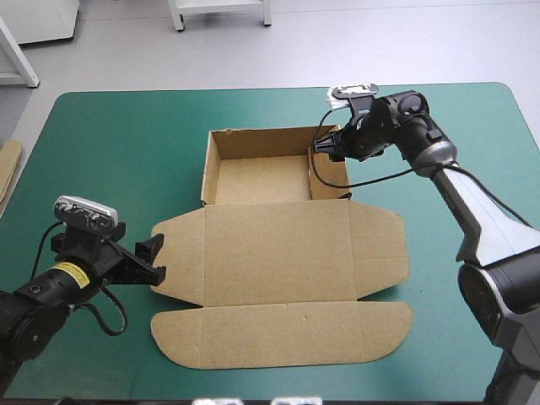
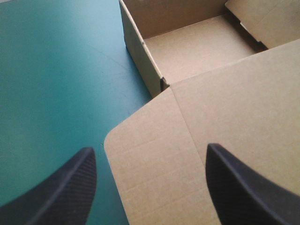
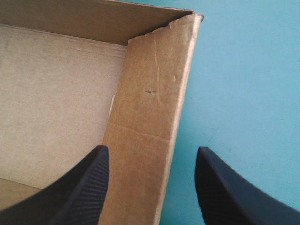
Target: Fold the box
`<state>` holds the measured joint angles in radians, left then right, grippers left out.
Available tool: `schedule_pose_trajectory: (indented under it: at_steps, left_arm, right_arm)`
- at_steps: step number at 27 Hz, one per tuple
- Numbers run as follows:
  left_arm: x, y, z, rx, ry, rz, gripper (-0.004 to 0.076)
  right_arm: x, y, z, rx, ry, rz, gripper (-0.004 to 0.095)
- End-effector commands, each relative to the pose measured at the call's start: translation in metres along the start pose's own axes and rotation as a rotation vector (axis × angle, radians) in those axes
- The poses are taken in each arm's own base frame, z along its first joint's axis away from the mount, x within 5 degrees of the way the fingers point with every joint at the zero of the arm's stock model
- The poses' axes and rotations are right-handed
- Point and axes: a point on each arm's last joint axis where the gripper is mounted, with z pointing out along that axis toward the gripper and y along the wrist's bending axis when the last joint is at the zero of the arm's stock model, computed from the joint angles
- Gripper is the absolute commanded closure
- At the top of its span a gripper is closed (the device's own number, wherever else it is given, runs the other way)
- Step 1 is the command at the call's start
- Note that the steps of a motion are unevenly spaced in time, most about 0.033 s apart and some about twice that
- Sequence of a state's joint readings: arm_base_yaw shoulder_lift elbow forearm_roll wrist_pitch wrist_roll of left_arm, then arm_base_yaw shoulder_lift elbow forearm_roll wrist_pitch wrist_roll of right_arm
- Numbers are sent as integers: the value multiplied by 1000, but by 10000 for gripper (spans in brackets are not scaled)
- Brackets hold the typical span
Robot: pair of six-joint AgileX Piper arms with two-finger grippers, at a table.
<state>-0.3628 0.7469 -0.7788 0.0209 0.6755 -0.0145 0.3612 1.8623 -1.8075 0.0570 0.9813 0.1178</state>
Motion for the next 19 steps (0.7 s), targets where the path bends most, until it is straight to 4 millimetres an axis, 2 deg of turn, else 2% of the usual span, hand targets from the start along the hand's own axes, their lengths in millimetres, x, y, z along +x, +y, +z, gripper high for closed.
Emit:
schedule_pose_trajectory:
  at_steps: [1, 8, 19]
  left_arm:
    - [-2, 0, -1, -2, -107, -22, 248]
    - [15, 0, 5, -6, -66, -48, 248]
    - [23, 2, 5, -26, -9, -45, 248]
  right_arm:
    - [-12, 1, -14, -6, -68, 3, 389]
    - [-9, 0, 5, -7, -25, 20, 389]
    - [-7, 2, 21, -30, 1, 43, 390]
